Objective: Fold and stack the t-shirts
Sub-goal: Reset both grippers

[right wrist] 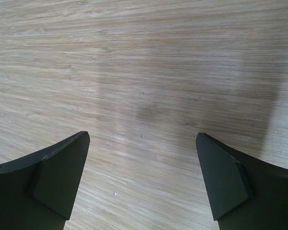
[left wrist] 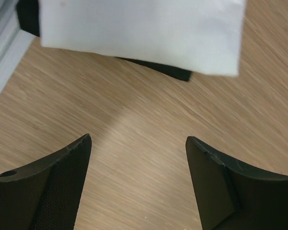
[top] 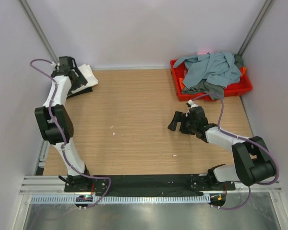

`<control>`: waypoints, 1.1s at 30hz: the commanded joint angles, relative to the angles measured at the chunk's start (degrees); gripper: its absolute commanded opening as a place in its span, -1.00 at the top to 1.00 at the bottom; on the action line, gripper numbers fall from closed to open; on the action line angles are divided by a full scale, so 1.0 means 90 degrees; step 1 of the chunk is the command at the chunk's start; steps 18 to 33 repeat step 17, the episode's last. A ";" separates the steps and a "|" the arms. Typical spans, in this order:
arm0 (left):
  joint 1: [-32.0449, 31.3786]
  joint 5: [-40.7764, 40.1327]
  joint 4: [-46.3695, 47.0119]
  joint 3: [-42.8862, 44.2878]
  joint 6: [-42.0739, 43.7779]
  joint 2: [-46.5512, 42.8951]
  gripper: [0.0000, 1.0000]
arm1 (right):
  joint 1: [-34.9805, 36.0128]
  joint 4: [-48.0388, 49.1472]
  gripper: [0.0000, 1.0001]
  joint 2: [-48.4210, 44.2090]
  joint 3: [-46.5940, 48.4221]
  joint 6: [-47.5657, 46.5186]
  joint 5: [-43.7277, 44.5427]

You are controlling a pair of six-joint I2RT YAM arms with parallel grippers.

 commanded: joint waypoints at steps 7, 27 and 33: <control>-0.2761 -0.1574 0.1802 -0.1820 0.2150 -0.3184 -0.74 | -0.0022 0.0286 -0.99 -0.0831 -0.0300 -0.0070 0.0246; -0.4512 -0.2154 0.4244 -0.3916 0.3807 -0.5022 -0.99 | -0.0012 0.0384 -0.99 -0.1407 -0.0524 -0.0051 0.0276; -0.4512 -0.2154 0.4244 -0.3916 0.3807 -0.5022 -0.99 | -0.0012 0.0384 -0.99 -0.1407 -0.0524 -0.0051 0.0276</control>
